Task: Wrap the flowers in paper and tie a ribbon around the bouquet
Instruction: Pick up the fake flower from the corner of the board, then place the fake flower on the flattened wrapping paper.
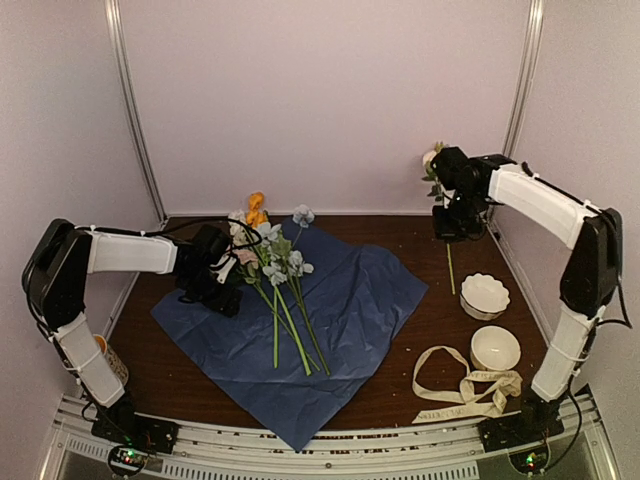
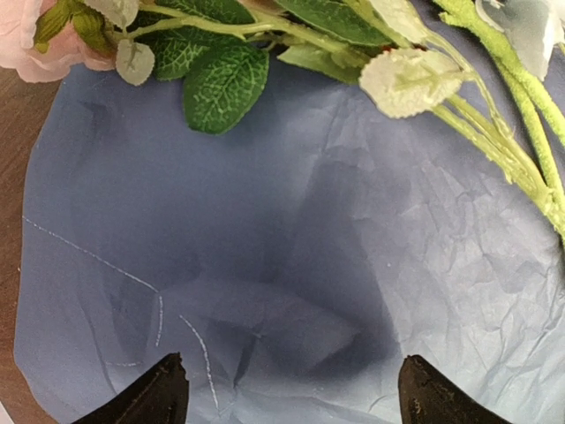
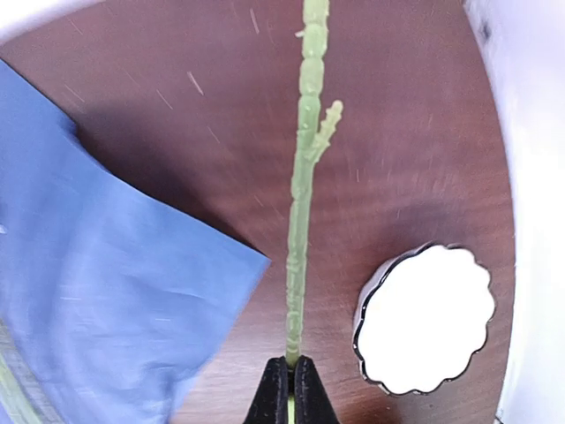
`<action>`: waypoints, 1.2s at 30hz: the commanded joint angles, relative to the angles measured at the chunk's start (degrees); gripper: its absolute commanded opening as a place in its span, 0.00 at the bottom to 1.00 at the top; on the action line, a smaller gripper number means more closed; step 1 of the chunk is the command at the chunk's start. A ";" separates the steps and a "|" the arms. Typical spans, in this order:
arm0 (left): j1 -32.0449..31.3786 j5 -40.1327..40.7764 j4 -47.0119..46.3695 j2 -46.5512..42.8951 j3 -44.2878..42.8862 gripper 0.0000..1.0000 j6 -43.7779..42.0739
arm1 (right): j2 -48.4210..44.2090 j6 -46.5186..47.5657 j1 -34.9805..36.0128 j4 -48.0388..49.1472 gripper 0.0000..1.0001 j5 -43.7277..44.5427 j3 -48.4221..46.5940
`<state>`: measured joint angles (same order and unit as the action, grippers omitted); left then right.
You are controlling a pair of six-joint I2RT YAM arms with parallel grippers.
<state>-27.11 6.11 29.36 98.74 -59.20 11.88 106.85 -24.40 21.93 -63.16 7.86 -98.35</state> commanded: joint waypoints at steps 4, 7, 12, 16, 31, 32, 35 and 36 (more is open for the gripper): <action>-0.32 -0.14 -1.42 -2.38 1.31 0.86 0.48 | -7.01 -5.70 10.04 12.59 0.00 -11.89 -0.19; -0.31 -0.29 -1.42 -2.86 2.20 0.86 1.05 | -3.05 -10.36 16.52 19.75 0.00 -19.35 -1.57; -0.32 -0.57 -1.80 -3.93 3.63 0.86 1.81 | 7.42 -15.22 26.28 26.02 0.00 -23.23 -8.20; -0.31 -0.90 -2.13 -4.00 4.25 0.86 2.17 | 17.05 -16.29 29.15 23.29 0.08 -24.96 -14.81; -0.36 -0.46 -1.90 -3.46 4.19 0.86 1.66 | 3.81 -4.21 16.28 15.78 0.69 -13.68 -3.53; -0.31 -0.41 -1.74 -3.47 4.04 0.86 1.59 | 3.09 -4.31 13.58 16.52 0.70 -16.35 -1.65; -0.35 -0.10 -1.24 -3.38 3.53 0.86 1.41 | 3.27 -4.16 5.88 19.11 0.72 -25.36 0.91; -0.36 0.08 -1.08 -3.38 3.36 0.86 1.40 | 4.47 -3.83 3.66 19.25 0.72 -27.70 0.33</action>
<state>-27.11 5.78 28.56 96.03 -54.78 13.41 109.36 -29.87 32.58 -45.84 -11.44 -100.12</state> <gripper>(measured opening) 0.856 0.714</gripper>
